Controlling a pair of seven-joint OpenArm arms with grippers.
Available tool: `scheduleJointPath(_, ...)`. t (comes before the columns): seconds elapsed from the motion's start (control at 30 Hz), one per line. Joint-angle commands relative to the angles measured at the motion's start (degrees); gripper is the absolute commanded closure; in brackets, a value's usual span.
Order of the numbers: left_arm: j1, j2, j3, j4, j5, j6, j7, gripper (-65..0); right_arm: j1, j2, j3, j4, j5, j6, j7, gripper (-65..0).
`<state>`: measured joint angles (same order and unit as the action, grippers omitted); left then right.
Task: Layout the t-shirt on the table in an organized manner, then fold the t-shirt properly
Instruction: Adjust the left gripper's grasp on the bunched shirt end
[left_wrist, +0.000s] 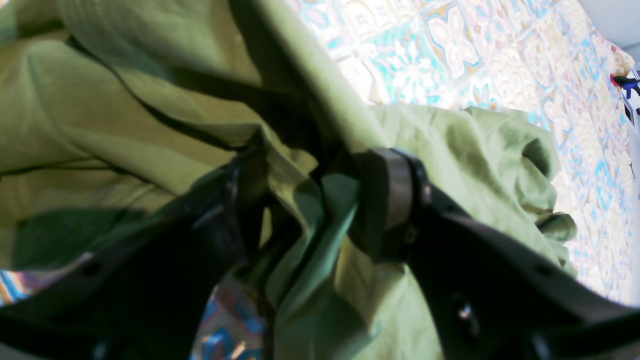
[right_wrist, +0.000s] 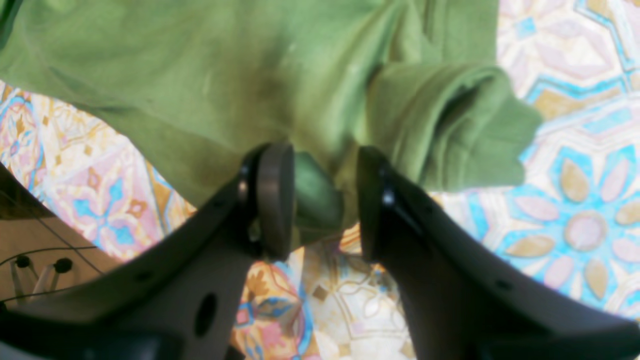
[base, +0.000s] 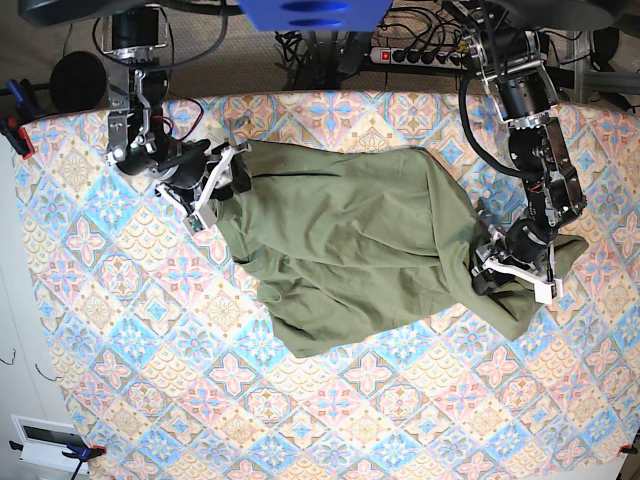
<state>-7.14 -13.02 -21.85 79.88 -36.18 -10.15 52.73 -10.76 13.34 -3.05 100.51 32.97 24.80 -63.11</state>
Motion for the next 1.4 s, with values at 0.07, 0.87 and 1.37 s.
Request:
scheduleJointPath(0.07,-1.4,-0.6,-0.4,-3.0,-1.0,-0.1,-1.3,-30.8,0.8,0.5,0.3,1.2,0.9,0.1,0.9,-20.1)
scheduleJointPath(0.87,-8.7,0.8,-0.4,-10.9,-1.0,-0.4,-2.2,0.0,0.9,0.5,0.5,1.1,0.9,0.1,0.9,-20.1)
scheduleJointPath(1.37,7.1,-7.3,-2.1,22.2,-1.0,-0.4,8.5,0.0,4.6,0.5,4.2,0.9,0.9,0.0,0.7,-23.4)
